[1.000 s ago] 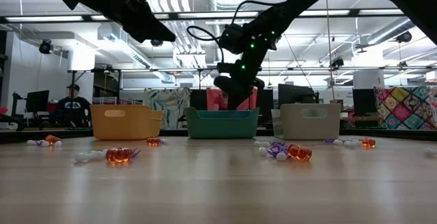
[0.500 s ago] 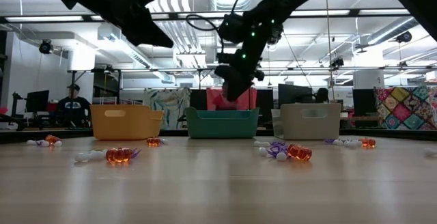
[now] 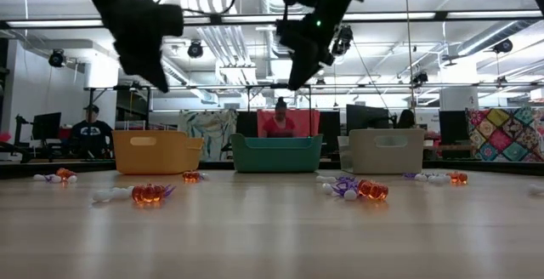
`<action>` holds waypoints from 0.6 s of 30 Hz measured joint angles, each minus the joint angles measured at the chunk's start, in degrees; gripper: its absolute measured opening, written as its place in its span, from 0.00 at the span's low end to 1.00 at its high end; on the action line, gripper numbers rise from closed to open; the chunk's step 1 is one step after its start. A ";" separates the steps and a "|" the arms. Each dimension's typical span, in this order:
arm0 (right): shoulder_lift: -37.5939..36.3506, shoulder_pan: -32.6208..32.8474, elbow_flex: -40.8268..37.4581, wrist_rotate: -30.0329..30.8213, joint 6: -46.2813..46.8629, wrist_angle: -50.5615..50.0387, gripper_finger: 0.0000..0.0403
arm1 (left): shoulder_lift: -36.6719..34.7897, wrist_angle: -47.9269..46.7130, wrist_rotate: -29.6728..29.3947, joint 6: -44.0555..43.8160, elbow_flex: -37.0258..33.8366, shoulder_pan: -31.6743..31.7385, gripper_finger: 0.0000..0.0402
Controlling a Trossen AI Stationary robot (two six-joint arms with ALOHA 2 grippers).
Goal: Sort Halloween decoration
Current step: Put the orange pumpkin toy into the gray bin
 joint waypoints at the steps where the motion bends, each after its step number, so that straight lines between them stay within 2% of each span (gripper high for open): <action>1: -0.75 0.50 -0.28 -0.02 -0.03 -0.31 0.20 | 0.53 -1.94 1.18 -1.29 0.29 -0.64 0.09; 5: -3.47 2.39 -1.54 0.01 -0.06 -1.68 0.21 | 2.14 -6.31 5.65 -7.93 0.41 -4.43 0.09; 10: -7.24 4.53 -4.84 0.01 0.01 -1.85 0.20 | 3.89 -9.69 7.72 -19.12 0.36 -11.65 0.09; 18: -12.44 7.63 -11.41 0.14 3.68 -1.09 0.17 | 5.96 -9.83 8.53 -43.50 0.36 -24.16 0.09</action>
